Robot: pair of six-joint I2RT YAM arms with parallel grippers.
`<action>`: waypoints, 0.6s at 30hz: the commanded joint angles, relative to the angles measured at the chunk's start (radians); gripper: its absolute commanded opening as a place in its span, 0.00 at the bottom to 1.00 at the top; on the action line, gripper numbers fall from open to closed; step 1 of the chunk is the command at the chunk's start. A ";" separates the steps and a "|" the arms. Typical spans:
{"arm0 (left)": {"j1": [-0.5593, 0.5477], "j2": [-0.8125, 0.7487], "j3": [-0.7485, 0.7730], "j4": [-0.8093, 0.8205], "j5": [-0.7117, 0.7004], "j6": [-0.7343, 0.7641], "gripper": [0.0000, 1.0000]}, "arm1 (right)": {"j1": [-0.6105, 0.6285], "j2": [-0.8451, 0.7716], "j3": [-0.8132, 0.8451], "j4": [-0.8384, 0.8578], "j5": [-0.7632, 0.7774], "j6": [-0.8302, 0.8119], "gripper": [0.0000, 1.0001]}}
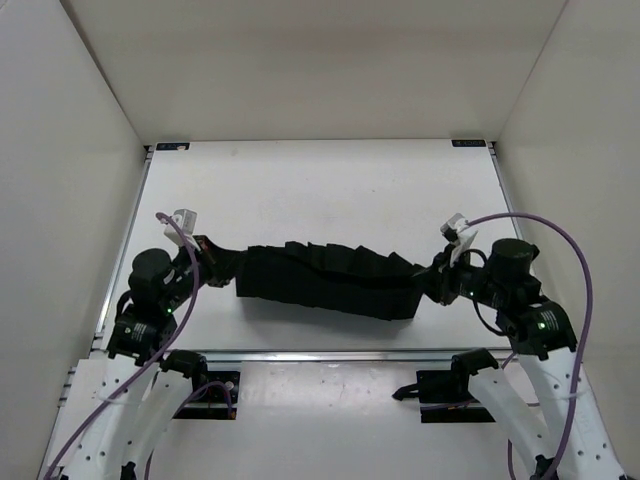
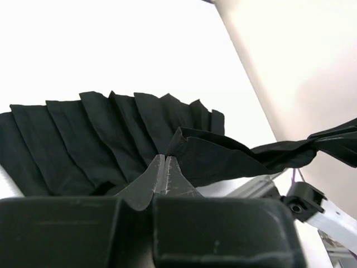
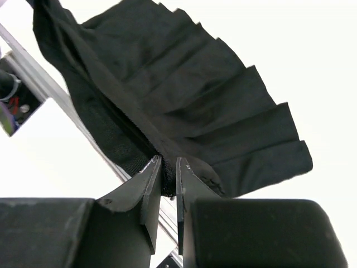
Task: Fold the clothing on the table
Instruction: Fold the skirt
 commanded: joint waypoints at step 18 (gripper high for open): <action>0.050 0.565 0.020 0.342 -0.064 0.115 0.00 | -0.117 0.475 -0.034 0.376 -0.003 0.041 0.00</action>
